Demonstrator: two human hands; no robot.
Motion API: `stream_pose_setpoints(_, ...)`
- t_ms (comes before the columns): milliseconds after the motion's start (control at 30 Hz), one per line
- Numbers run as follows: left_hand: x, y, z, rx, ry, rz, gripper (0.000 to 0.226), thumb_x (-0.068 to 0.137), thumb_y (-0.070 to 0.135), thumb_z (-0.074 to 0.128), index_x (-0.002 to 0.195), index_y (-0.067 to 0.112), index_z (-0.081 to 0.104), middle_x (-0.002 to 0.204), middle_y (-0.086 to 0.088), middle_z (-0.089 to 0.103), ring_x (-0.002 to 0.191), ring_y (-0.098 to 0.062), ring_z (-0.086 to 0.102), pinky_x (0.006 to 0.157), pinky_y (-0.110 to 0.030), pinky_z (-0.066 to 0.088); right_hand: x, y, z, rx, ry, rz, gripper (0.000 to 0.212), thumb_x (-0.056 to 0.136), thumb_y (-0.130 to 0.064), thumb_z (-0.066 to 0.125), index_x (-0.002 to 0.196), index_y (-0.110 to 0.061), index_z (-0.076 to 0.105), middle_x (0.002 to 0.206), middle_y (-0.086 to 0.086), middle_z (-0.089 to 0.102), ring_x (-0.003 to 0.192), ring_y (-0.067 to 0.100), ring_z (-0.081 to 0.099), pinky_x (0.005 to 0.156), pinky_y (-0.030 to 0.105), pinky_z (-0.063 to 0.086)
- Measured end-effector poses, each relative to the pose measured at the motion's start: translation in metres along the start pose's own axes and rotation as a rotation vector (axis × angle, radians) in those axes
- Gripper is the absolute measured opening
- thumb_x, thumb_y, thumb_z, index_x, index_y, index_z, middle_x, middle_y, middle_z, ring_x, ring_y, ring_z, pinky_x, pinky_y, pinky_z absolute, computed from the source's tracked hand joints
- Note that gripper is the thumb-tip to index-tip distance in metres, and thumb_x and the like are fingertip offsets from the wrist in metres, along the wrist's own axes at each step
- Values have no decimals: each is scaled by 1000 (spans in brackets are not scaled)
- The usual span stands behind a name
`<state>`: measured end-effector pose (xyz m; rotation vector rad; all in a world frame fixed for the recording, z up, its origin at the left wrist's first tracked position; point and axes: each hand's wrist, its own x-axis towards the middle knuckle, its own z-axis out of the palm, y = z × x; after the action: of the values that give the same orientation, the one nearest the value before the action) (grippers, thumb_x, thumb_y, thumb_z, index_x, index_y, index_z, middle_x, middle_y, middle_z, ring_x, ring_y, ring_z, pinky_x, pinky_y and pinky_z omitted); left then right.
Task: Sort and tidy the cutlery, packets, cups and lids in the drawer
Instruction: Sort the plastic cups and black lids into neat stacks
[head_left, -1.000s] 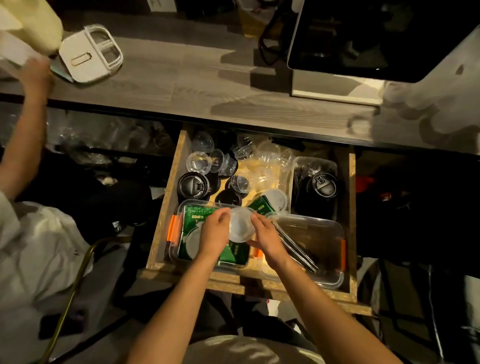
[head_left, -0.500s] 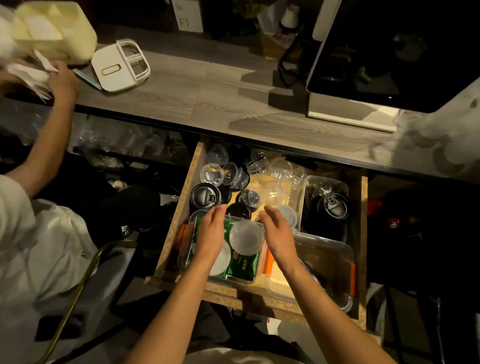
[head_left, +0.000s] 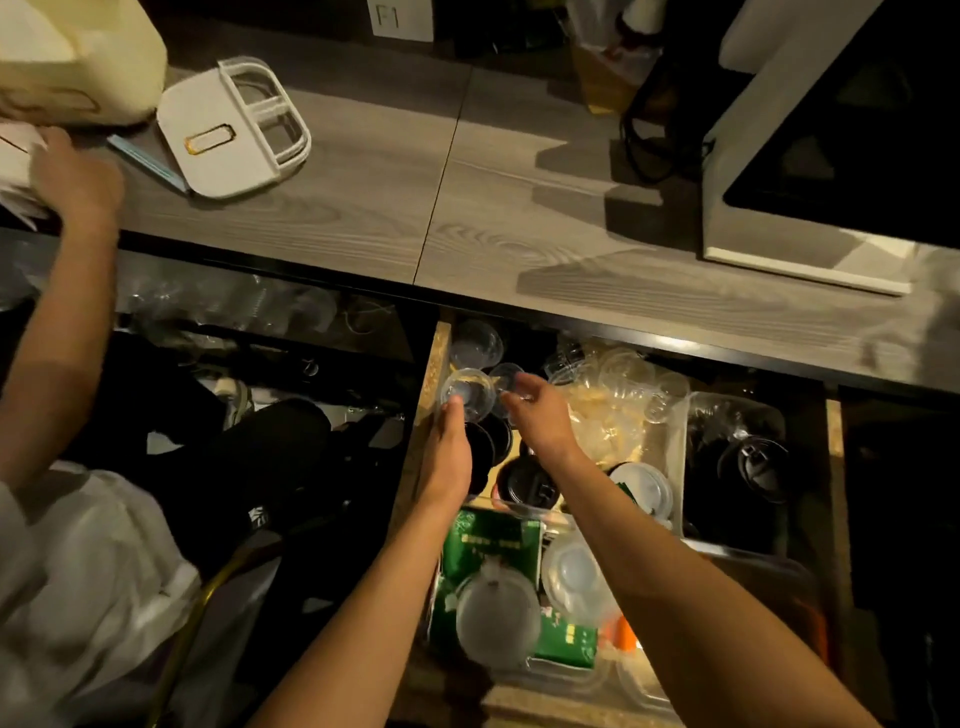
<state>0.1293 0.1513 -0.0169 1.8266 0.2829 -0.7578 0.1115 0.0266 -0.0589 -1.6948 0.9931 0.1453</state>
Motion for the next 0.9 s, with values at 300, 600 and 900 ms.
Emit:
stream_pose_setpoints(300, 33, -33, 5, -50, 65, 17, 51, 105, 50, 32, 146, 25, 49, 149, 8, 47, 141, -10, 40, 111, -24, 28, 70, 7, 42, -417, -69, -43, 31, 86, -12, 65, 115, -3, 63, 98, 21, 72, 88, 38, 70, 80, 47, 58)
stream_pose_setpoints(600, 18, -14, -4, 60, -131, 7, 56, 105, 45, 36, 156, 24, 29, 159, 8, 31, 144, -11, 33, 107, -21, 27, 29, -16, 2, -242, 312, -231, 14, 90, -14, 65, 98, -10, 75, 86, 2, 71, 76, 15, 65, 68, 25, 51)
stream_pose_setpoints(900, 21, 15, 3, -468, -270, -68, 43, 99, 46, 52, 137, 26, 55, 132, -8, 62, 116, -28, 65, 90, -53, 57, -24, -30, -30, 73, -31, -161, 19, 93, -19, 66, 79, -13, 77, 56, -3, 65, 44, 5, 49, 45, 22, 39)
